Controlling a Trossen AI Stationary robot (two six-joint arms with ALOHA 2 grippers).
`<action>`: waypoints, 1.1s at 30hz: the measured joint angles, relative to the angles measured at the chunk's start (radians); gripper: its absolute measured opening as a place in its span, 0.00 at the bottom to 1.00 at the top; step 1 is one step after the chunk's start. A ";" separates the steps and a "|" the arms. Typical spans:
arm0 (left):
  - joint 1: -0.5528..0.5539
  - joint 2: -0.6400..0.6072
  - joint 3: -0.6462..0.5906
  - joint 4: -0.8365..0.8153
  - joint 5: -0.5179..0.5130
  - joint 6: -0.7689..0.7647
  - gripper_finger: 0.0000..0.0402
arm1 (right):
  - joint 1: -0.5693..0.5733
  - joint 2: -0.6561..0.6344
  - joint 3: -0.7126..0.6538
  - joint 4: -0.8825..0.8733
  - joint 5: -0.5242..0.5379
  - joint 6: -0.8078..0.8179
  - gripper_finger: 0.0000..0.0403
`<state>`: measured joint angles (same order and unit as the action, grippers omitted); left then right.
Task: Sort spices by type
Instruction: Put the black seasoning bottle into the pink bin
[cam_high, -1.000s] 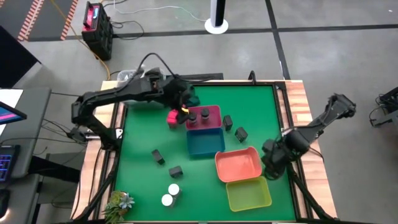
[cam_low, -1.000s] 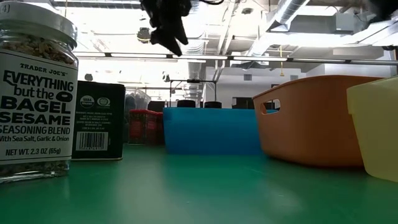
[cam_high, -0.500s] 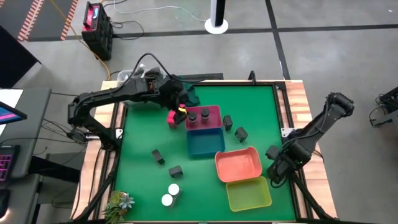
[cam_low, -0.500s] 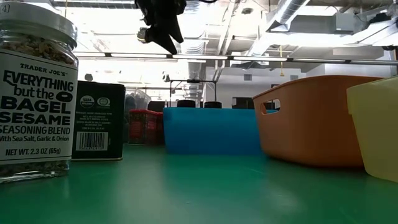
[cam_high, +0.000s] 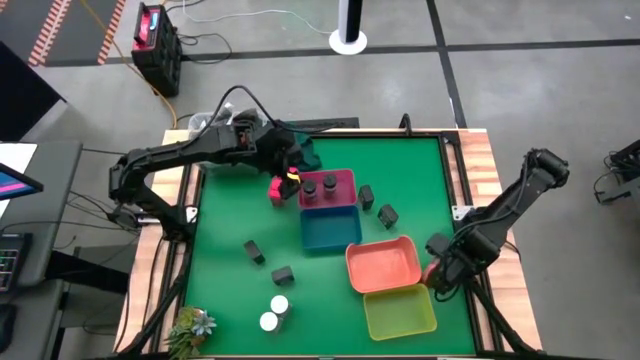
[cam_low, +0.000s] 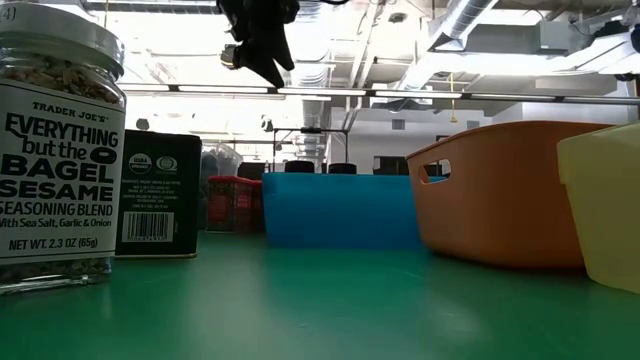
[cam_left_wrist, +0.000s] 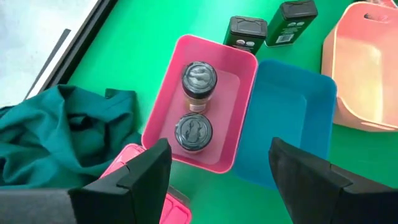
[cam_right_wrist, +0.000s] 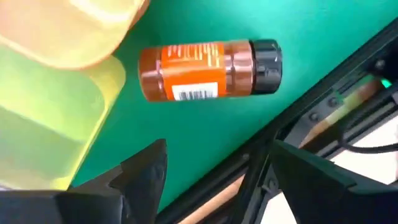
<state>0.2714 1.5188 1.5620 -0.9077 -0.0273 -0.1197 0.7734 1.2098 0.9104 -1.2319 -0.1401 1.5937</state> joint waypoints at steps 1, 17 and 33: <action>0.000 0.000 0.000 0.000 0.000 0.003 0.64 | 0.000 0.000 0.000 0.014 0.011 -0.001 0.77; 0.028 -0.002 0.000 0.007 0.008 -0.012 0.64 | 0.006 0.073 -0.066 0.031 0.155 -0.908 0.77; 0.045 -0.063 0.000 -0.089 0.011 0.025 0.64 | 0.002 0.060 -0.149 0.049 0.100 -1.323 0.77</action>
<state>0.3164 1.4554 1.5620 -0.9963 -0.0166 -0.0949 0.7754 1.2701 0.7612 -1.1834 -0.0399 0.2708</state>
